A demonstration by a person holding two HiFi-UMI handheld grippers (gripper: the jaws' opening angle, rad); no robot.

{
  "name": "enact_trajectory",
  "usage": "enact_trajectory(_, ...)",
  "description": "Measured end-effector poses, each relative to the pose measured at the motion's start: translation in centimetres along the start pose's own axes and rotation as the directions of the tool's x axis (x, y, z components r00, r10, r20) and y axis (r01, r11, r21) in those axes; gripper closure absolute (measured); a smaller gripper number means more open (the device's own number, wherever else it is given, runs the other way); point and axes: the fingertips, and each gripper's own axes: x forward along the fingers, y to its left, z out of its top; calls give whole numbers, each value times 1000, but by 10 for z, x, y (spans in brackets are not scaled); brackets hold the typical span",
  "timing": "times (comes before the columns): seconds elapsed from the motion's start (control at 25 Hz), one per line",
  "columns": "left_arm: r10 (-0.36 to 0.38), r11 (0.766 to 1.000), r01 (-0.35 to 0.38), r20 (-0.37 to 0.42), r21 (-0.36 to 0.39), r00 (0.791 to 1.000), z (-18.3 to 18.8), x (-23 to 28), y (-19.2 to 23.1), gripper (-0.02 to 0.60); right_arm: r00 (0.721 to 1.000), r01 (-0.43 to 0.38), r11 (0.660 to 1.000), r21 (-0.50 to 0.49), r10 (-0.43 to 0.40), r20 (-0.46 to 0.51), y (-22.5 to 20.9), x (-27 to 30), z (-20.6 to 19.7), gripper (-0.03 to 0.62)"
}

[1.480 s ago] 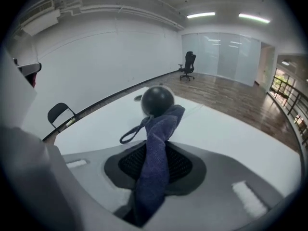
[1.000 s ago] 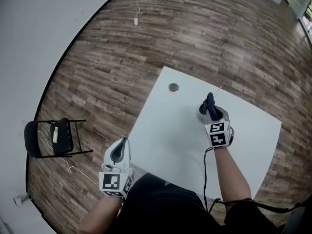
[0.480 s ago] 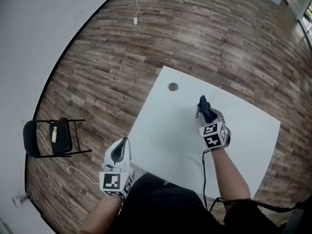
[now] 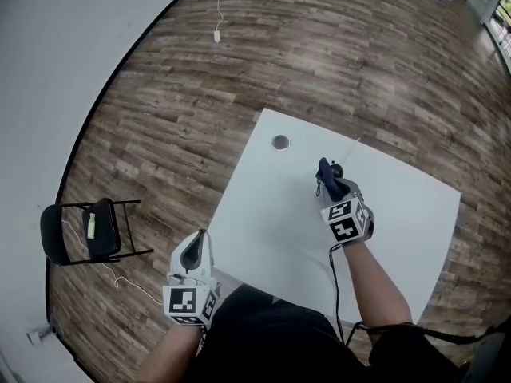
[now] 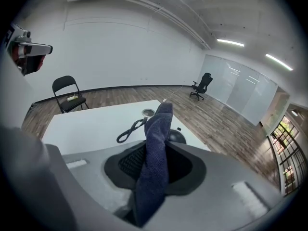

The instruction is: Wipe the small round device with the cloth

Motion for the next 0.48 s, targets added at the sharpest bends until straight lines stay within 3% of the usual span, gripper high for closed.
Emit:
enact_trajectory(0.16, 0, 1000, 0, -7, -1, 1000, -2, 0, -2, 574, 998, -50, 998, 32, 51, -32, 13, 10, -13, 496)
enact_trajectory(0.32, -1, 1000, 1, -8, -14, 1000, -2, -4, 0, 574, 986, -93, 993, 69, 101, -130, 29, 33, -55, 496)
enact_trajectory(0.48, 9, 999, -8, 12, -31, 1000, 0, -6, 6, 574, 984, -92, 996, 10, 92, -153, 40, 27, -72, 496)
